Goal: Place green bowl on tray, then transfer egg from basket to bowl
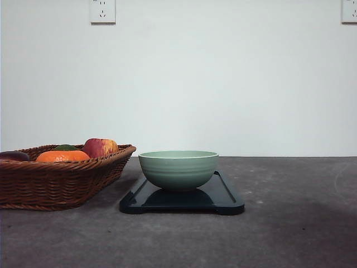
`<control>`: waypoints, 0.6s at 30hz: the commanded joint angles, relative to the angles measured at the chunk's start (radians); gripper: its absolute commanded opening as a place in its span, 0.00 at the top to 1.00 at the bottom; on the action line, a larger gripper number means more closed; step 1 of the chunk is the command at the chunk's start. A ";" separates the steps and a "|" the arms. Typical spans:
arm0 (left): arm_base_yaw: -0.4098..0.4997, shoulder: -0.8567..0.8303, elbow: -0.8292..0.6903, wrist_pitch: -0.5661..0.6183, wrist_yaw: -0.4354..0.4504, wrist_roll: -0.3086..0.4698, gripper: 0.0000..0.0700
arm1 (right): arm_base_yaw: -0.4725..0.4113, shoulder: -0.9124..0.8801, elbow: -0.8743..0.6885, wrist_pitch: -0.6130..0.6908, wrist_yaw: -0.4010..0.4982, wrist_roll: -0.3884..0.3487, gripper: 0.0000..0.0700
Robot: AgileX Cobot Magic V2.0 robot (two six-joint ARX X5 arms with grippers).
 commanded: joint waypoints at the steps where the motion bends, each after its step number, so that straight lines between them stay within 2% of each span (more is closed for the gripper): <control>1: -0.002 -0.001 -0.019 -0.006 0.002 -0.001 1.00 | -0.002 -0.001 -0.004 0.009 0.001 0.011 0.98; 18: -0.002 -0.001 -0.019 -0.006 0.002 -0.001 1.00 | -0.002 -0.001 -0.004 0.009 0.001 0.011 0.98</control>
